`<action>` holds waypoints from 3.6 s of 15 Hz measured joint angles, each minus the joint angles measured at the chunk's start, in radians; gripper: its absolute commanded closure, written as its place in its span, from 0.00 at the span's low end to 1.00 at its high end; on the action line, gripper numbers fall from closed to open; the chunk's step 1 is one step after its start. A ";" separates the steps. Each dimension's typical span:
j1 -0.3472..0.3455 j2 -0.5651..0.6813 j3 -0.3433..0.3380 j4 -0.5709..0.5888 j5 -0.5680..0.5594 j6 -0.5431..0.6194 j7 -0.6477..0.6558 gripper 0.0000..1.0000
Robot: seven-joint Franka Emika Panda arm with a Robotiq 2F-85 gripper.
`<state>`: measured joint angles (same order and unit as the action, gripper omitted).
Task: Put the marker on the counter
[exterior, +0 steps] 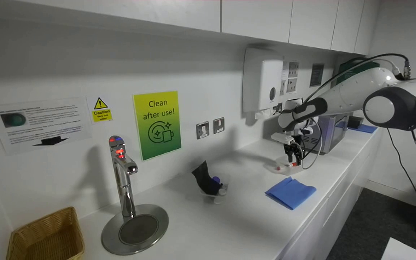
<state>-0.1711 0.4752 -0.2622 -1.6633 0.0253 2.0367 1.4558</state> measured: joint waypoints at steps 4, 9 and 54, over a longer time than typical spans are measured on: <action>0.001 0.016 0.000 0.033 -0.008 0.000 0.002 0.35; 0.004 0.017 0.000 0.051 -0.015 0.000 0.002 0.40; 0.040 0.051 0.032 0.071 -0.013 0.027 -0.065 0.95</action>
<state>-0.1308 0.5261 -0.2298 -1.5920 0.0126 2.0640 1.3905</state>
